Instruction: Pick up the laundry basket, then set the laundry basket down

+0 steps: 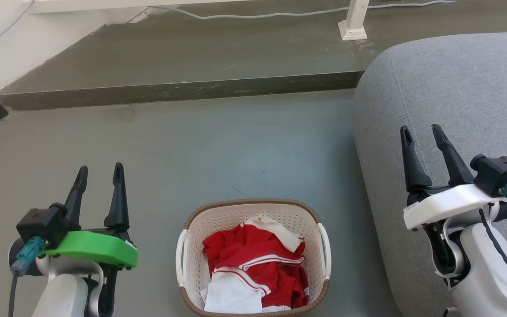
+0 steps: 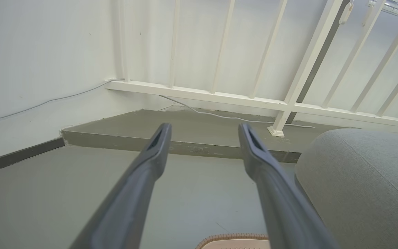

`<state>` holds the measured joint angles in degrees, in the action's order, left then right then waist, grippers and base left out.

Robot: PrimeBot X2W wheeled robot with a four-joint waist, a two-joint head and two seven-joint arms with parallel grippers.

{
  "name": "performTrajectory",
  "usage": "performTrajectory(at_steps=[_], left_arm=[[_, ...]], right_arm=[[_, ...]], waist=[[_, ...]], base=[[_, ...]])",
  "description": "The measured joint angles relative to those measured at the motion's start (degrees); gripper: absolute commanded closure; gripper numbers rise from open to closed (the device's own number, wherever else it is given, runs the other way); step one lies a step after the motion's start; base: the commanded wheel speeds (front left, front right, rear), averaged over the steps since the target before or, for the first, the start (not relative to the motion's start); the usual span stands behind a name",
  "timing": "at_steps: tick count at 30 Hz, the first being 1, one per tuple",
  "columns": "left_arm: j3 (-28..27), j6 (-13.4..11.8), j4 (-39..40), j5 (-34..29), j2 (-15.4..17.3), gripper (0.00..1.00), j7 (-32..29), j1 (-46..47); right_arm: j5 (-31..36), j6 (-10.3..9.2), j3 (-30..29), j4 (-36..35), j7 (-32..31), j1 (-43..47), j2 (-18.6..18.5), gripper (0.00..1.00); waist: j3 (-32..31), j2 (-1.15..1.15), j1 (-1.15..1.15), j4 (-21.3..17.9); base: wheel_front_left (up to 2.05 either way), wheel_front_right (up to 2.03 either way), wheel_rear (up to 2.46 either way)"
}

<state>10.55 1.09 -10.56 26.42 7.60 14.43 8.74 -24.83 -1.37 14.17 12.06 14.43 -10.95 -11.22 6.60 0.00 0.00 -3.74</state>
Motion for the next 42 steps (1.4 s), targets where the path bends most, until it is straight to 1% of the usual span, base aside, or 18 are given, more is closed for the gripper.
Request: performTrajectory(at_steps=[1, 5, 7, 12, 21, 22, 27, 30, 36, 42], left_arm=[[-0.15, 0.05, 0.01, 0.0, -0.11, 0.0, 0.0, -0.05], [-0.92, 0.69, 0.02, -0.47, -0.96, 0.0, 0.0, -0.59], [-1.08, 0.94, 0.03, -0.48, -1.03, 0.0, 0.0, -0.63], [-1.45, 1.42, 0.03, -1.27, -1.33, 0.0, 0.0, -0.8], [-2.41, 2.04, 0.0, -2.32, -1.8, 0.0, 0.0, -0.87], [-2.45, 2.33, -0.08, -2.32, -1.91, 1.0, 0.0, -0.88], [-2.22, 2.35, -1.97, -2.25, -2.82, 1.0, -0.26, -1.53], [-2.34, 2.36, -2.09, -1.67, -2.88, 1.0, -0.3, -1.93], [-3.04, 2.44, -2.44, 2.09, -2.93, 1.0, -1.41, -1.93], [-3.5, 2.5, -2.98, 7.86, -3.0, 1.0, -3.04, -1.93]], right_arm=[[0.18, 0.31, -0.16, -0.02, 0.0, 0.0, 0.05, 0.0], [0.3, 0.37, -0.49, -0.2, 0.0, 0.11, 0.44, 0.0], [0.49, 0.83, -0.69, -0.24, 0.0, 0.38, 0.47, 0.0], [0.73, 0.87, -1.1, -0.24, 0.0, 0.97, 0.69, 0.0], [1.23, 1.87, -1.75, -0.23, 0.0, 0.98, 1.43, 0.0], [1.23, 1.89, -1.8, -0.14, 0.0, 0.99, 1.63, 1.0], [1.07, 1.86, -1.46, 1.63, -0.12, 2.4, 2.71, 1.0], [0.1, 1.87, -1.7, 1.75, -0.19, 3.11, 2.74, 1.0], [-3.55, 2.03, -2.66, 1.74, -0.88, 3.15, 3.18, 1.0], [-8.89, 2.61, -3.61, 1.75, -2.14, 3.21, 3.72, 1.0]], waist=[[-0.01, 0.0, 0.0, -0.01], [-0.04, 0.0, 0.0, -0.08], [-0.05, 0.0, 0.0, -0.1], [-0.07, 0.0, 0.0, -0.13], [-0.01, 0.0, 0.0, -0.12], [-0.01, 0.0, 0.0, -0.12], [-0.01, 0.0, 0.0, -0.12], [-0.07, 0.0, 0.0, -0.09], [-0.52, 0.0, 0.0, 0.15], [-1.0, 0.0, 0.0, 0.44]], base=[[0.0, 0.0, 0.0], [0.0, 0.0, 0.0], [0.0, 0.0, 0.0], [0.0, 0.0, 0.0], [0.0, 0.0, 0.0], [0.0, 0.0, 0.0], [0.0, 0.0, 0.0], [0.0, 0.0, 0.0], [0.0, 0.0, 0.0], [0.0, 0.0, 0.0]])
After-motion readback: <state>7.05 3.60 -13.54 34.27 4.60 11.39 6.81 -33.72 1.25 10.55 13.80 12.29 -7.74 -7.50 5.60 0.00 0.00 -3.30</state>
